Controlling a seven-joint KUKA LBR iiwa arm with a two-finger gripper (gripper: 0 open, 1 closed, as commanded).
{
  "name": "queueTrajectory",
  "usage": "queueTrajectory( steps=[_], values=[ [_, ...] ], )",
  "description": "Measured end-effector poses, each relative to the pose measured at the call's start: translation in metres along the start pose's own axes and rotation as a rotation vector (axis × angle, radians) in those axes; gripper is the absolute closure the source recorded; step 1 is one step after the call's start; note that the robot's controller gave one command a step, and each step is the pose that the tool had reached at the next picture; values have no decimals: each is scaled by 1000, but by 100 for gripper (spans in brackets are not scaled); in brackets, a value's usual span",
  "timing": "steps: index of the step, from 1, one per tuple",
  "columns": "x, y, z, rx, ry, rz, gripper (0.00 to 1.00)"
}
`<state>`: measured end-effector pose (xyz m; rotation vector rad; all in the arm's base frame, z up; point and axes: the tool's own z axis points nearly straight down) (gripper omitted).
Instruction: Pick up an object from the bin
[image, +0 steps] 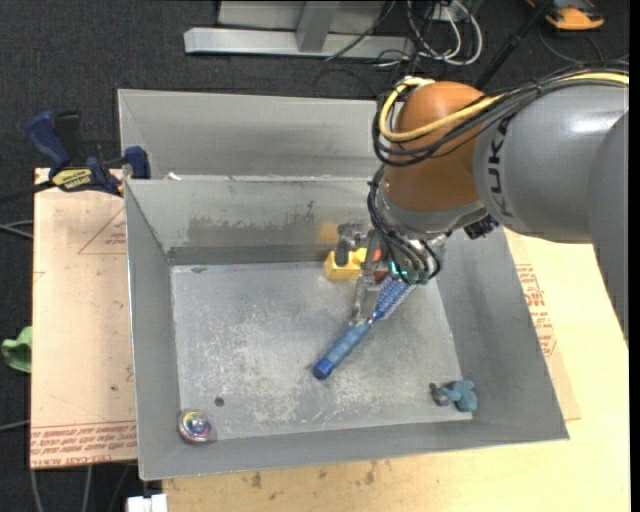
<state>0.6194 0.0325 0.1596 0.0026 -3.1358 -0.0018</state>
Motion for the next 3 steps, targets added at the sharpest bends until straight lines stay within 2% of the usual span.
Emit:
queueTrajectory(
  steps=[1,2,3],
  values=[
    [48,-81,94,2,1,-29,0],
    [45,-77,90,0,-7,-34,100],
    [55,-75,-43,1,-15,-13,100]
  ],
)
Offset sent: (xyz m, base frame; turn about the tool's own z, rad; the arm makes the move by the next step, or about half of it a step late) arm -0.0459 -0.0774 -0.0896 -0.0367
